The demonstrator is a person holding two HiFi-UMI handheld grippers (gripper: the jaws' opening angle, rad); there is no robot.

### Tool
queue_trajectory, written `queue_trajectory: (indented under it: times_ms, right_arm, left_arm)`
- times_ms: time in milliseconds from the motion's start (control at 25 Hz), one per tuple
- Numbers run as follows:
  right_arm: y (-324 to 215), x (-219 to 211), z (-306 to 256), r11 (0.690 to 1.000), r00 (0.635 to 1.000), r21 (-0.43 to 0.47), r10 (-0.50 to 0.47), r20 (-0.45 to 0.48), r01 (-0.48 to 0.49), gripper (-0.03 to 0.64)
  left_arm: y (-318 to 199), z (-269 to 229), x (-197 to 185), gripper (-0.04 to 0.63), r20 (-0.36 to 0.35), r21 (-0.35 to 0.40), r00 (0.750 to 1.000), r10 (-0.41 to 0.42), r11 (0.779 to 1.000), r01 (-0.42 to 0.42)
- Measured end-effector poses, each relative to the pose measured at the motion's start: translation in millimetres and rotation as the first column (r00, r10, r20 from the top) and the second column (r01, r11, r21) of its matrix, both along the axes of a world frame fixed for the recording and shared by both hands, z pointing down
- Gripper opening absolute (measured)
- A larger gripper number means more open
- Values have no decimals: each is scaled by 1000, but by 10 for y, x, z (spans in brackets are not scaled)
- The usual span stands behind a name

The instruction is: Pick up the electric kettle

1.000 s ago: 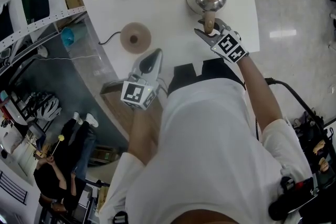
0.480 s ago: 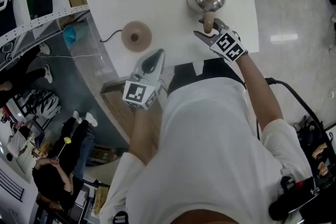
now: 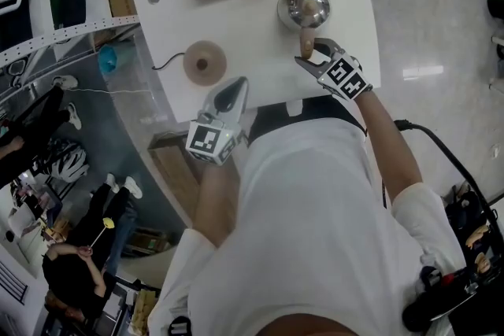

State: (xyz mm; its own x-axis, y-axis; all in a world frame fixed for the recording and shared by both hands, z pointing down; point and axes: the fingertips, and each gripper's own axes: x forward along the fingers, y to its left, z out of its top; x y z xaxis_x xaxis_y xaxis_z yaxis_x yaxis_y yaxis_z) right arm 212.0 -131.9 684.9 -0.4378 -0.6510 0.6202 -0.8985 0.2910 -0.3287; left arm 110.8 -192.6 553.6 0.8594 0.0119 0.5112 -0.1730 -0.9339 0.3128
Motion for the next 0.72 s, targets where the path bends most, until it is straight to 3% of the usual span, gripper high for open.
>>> queue_trajectory:
  times_ms: [480,720]
  right_arm:
    - [274,230,-212,999,999,15,28,-15,-28,185]
    - [390,402,-463,996,998,63,61,-12,-60,119]
  left_arm:
    - [257,-126,313,2,-30,2,999,44,999,-44]
    - [358,-95,486,2,-40,11,998,58,998,-57]
